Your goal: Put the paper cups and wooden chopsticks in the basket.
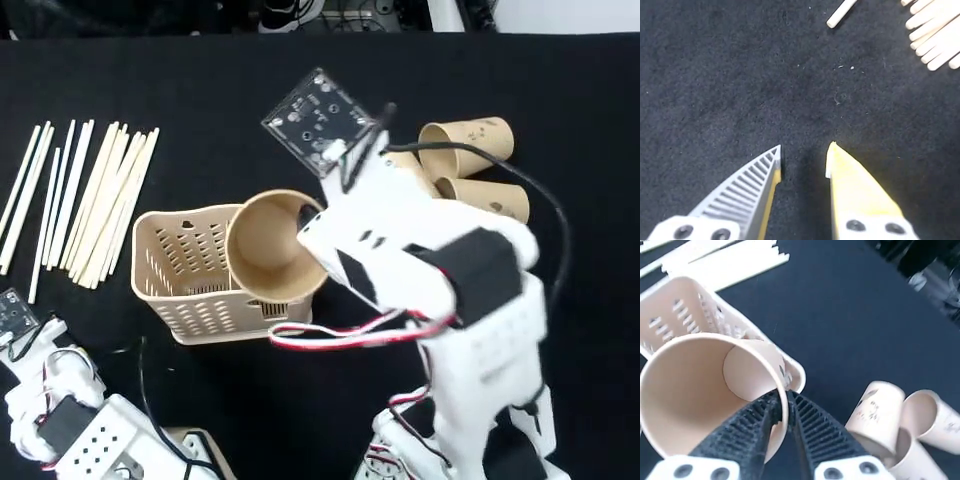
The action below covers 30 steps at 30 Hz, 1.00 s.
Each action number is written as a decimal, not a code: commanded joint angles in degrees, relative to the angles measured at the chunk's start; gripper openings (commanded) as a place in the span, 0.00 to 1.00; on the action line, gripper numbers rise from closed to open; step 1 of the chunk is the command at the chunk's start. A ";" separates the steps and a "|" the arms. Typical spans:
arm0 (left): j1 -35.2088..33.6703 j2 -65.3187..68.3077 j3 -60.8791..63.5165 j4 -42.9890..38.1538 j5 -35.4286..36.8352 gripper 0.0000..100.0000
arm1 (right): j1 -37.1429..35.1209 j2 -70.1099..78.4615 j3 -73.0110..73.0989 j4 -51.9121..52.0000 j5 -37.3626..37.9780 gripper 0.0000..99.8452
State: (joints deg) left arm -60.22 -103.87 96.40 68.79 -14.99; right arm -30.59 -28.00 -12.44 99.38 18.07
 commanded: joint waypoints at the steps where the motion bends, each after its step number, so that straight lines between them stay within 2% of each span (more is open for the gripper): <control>1: 0.66 -0.44 1.01 -0.35 -0.35 0.15 | -0.44 1.27 4.53 1.58 -0.18 0.02; 5: 0.66 -0.44 1.01 -0.35 -0.44 0.15 | 1.76 3.30 5.67 1.32 -0.18 0.05; 9: 0.66 -0.44 1.01 -0.26 -0.44 0.15 | 2.90 4.09 4.35 -0.26 -1.41 0.24; 11: 0.66 -0.44 1.01 -0.26 -0.44 0.15 | 2.90 3.82 3.47 -1.41 0.62 0.30; 16: 0.66 -0.44 1.01 -0.26 -0.44 0.15 | 3.78 3.74 -0.84 -1.23 3.87 0.30; 20: 0.57 -0.44 1.01 -0.26 -0.44 0.15 | 9.76 3.74 -1.10 1.58 14.86 0.30; 23: 0.57 -0.44 1.01 -0.26 -0.44 0.15 | 19.60 4.00 3.91 0.26 28.04 0.30; 27: 0.57 -0.44 1.01 -0.26 -0.44 0.15 | 31.03 3.74 17.89 -8.53 43.34 0.30; 30: 0.57 -0.44 1.01 -0.26 -0.44 0.15 | 36.22 3.74 31.16 -19.52 51.08 0.30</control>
State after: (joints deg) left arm -60.22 -103.87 96.40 68.79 -14.99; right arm 0.53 -23.96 7.96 89.36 61.41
